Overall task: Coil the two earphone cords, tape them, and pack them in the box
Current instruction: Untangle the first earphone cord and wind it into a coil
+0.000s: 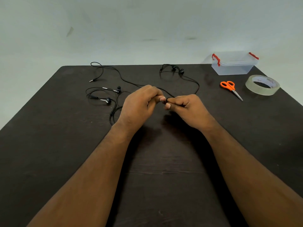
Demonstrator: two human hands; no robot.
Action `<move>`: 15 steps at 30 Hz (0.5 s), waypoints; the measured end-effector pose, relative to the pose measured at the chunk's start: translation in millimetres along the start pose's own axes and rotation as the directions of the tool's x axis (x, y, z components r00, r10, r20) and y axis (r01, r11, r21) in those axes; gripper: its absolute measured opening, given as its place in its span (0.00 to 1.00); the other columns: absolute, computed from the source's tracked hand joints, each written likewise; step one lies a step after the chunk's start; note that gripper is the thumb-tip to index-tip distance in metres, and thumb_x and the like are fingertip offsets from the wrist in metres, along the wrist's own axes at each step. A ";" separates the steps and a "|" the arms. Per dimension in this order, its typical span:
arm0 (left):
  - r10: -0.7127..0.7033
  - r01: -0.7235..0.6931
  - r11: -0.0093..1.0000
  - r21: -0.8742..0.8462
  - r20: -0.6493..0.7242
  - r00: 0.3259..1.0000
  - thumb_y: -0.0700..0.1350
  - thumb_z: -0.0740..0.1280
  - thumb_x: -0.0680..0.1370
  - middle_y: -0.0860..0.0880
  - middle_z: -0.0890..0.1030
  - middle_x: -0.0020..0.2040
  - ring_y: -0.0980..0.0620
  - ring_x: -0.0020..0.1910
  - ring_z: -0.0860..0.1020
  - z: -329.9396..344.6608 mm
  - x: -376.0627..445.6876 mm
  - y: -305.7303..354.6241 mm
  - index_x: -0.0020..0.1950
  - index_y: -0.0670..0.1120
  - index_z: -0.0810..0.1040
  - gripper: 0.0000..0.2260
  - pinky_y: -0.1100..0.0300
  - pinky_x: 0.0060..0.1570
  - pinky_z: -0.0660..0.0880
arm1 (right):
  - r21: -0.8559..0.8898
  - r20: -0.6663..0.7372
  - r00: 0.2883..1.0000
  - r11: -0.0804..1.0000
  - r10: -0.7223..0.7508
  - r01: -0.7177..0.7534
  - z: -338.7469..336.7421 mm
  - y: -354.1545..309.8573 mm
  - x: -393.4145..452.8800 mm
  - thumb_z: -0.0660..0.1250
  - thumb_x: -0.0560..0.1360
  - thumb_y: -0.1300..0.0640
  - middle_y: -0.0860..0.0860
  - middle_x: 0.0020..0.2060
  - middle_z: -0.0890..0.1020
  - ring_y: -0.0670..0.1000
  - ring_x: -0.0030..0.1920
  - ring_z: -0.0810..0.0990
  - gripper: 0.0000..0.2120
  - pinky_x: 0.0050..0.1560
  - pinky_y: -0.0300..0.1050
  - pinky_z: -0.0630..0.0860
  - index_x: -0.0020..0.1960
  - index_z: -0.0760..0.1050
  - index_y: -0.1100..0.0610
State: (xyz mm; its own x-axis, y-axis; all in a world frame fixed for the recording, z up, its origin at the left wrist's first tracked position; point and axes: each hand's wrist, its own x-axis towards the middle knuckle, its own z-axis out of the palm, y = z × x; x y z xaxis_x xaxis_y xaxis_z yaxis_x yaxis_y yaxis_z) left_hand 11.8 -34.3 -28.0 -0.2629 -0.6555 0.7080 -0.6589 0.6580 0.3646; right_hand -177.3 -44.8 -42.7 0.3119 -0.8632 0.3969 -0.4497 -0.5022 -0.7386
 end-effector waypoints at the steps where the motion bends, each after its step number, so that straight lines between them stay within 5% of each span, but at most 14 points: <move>1: 0.015 -0.016 1.000 -0.015 -0.017 1.000 0.39 0.68 0.76 0.51 0.79 0.40 0.54 0.39 0.77 -0.6 0.9 1.4 0.45 0.44 0.80 0.01 0.54 0.38 0.75 | 0.098 0.032 0.999 0.994 0.043 -0.046 0.4 -3.1 -1.0 0.70 0.74 0.55 0.60 0.36 0.83 0.59 0.37 0.81 0.07 0.40 0.49 0.74 0.45 0.85 0.57; 5: 0.004 -0.011 0.994 -0.106 -0.065 0.998 0.35 0.68 0.76 0.50 0.80 0.40 0.56 0.39 0.76 -0.7 1.8 2.6 0.44 0.42 0.79 0.03 0.62 0.39 0.73 | 0.391 0.164 0.977 0.900 0.135 -0.190 1.6 -16.3 -6.8 0.68 0.75 0.62 0.53 0.42 0.86 0.51 0.50 0.84 0.06 0.57 0.46 0.78 0.49 0.83 0.62; 10: -0.096 0.066 0.961 -0.270 -0.099 0.990 0.36 0.68 0.77 0.50 0.80 0.40 0.59 0.41 0.76 -0.8 1.5 1.4 0.43 0.39 0.79 0.03 0.70 0.42 0.70 | 0.609 0.220 0.965 0.753 0.141 -0.249 7.6 -24.8 -10.7 0.67 0.72 0.60 0.59 0.40 0.84 0.55 0.44 0.83 0.10 0.54 0.46 0.78 0.51 0.81 0.64; 15: -0.176 0.151 0.909 -0.387 -0.028 0.984 0.38 0.66 0.78 0.50 0.81 0.41 0.56 0.42 0.78 4.5 -0.3 1.7 0.44 0.40 0.79 0.04 0.63 0.43 0.74 | 0.743 0.348 0.929 0.567 0.124 -0.355 7.8 -33.8 -11.7 0.65 0.72 0.65 0.59 0.41 0.84 0.55 0.44 0.84 0.09 0.49 0.45 0.80 0.49 0.81 0.65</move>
State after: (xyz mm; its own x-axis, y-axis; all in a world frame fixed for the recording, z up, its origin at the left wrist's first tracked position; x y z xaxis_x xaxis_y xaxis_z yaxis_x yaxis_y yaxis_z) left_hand 7.5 -34.7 -30.4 -0.1234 -0.7503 0.6495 -0.3659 0.6428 0.6730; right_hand -159.2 -17.3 -26.6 0.5255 -0.8463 0.0872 0.2564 0.0598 -0.9647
